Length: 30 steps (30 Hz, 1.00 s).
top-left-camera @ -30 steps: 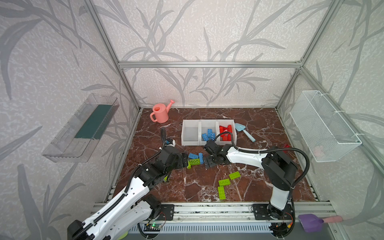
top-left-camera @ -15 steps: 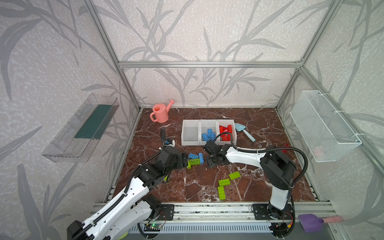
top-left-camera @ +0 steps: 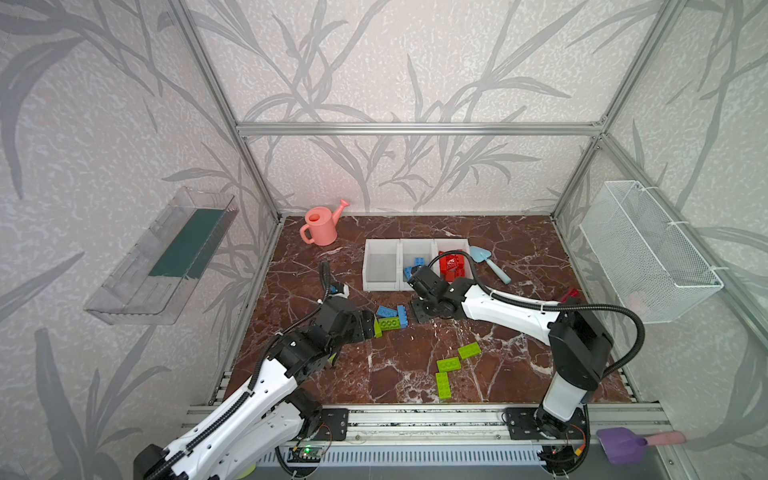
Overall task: Sort the legos into containers by color
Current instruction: 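Carry the blue brick over the middle compartment with the right gripper and release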
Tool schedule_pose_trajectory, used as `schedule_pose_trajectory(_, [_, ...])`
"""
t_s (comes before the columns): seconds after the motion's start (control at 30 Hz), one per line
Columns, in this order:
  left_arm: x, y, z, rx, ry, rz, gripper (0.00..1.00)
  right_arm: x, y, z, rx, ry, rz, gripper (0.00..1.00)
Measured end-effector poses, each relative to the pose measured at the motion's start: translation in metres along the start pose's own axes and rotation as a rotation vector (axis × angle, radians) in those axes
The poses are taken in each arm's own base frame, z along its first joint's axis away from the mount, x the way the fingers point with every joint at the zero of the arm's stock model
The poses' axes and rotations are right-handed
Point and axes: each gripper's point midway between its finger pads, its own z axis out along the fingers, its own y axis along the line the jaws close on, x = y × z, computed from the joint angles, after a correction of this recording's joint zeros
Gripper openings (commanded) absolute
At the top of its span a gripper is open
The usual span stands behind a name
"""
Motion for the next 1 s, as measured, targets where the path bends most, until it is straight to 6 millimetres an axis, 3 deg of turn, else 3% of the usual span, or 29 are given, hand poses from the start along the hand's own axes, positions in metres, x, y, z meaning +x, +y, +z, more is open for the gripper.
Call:
schedule_pose_trajectory(0.23, [0.004,0.000,0.004,0.001,0.012,0.001,0.89,-0.053,-0.005,-0.013,-0.047,-0.080,0.031,0.56])
schedule_pose_trajectory(0.43, [0.014,0.004,0.013,-0.013,0.048,0.000,0.89,-0.094,-0.014,0.003,-0.050,-0.109,0.056,0.57])
schedule_pose_trajectory(0.6, [0.021,0.004,0.017,-0.009,0.071,-0.008,0.89,-0.112,-0.027,0.033,-0.039,-0.086,0.083,0.62])
schedule_pose_trajectory(0.77, [0.024,0.006,0.019,-0.010,0.081,-0.008,0.89,-0.124,-0.044,0.058,-0.038,-0.063,0.116,0.73])
schedule_pose_trajectory(1.0, [0.026,0.006,0.021,-0.016,0.090,-0.006,0.89,-0.135,-0.056,0.061,-0.043,-0.068,0.133,0.82])
